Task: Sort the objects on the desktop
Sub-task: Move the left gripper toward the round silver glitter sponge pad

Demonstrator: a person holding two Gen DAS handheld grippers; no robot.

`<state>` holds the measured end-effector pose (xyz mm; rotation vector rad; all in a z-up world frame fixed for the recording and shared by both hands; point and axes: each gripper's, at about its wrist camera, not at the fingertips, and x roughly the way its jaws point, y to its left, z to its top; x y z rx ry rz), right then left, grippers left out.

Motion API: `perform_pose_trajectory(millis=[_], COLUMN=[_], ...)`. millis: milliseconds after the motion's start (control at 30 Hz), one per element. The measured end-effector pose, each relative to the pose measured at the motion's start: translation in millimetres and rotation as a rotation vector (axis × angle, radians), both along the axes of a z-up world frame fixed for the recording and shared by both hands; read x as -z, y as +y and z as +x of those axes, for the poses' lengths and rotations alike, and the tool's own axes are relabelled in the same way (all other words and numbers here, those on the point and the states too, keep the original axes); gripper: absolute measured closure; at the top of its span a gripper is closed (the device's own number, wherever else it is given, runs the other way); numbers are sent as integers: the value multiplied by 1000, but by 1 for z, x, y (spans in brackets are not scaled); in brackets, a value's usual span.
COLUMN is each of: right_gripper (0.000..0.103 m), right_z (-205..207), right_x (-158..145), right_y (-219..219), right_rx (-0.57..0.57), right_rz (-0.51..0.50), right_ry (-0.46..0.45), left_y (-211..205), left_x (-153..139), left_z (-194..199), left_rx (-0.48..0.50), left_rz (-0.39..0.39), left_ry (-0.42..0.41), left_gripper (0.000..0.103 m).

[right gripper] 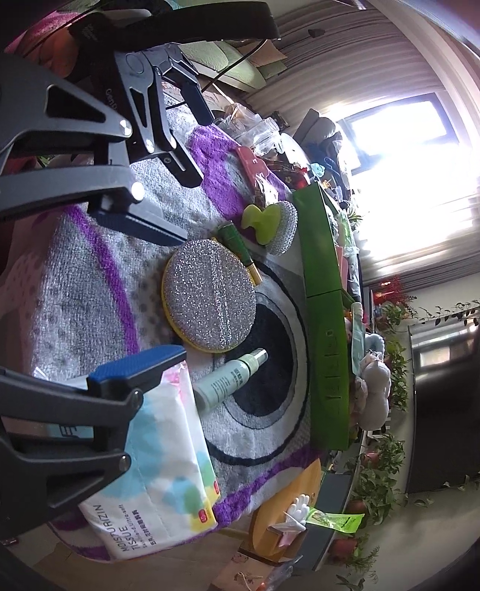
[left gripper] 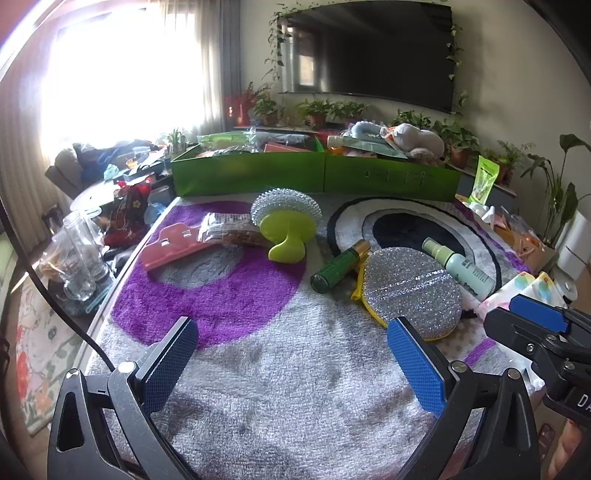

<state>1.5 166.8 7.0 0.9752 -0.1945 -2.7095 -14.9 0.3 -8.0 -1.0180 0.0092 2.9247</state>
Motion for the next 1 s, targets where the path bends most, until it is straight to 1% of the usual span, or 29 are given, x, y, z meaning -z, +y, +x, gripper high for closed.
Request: perform_pose_trajectory(millis=[167,367,533,600,700,867,933,1000], right_gripper=[47,47,47,47,47,47,47,48], right_z=[-7,-22,-31,-35,-42,-50,-53,-57], right_x=[2,7,7,8,11,14,16,18], right_y=[0,3,0,0,2,7,9,11], right_rx=[3,25,18,13,20,23,31,38], right_rz=[-1,-12,24,23,19,9,7,5], right_ry=[-17,-57,-48,-58,-79,-96,-107,-121], left_y=[2,6,10,12,14,18,20,23], left_x=[0,1,2,3,4,6,9,11], left_z=[-5,-14,-21,-25,-33,-42,-47,-51], left_rx=[4,11,23,19,25,26,31,40], left_rz=[-2,-3,3,-7,7,15,20,23], left_ry=[-5,-15,-23,-23,-46,-65,-87,-108], left_gripper=[1,1,1,3,6,6,6,20])
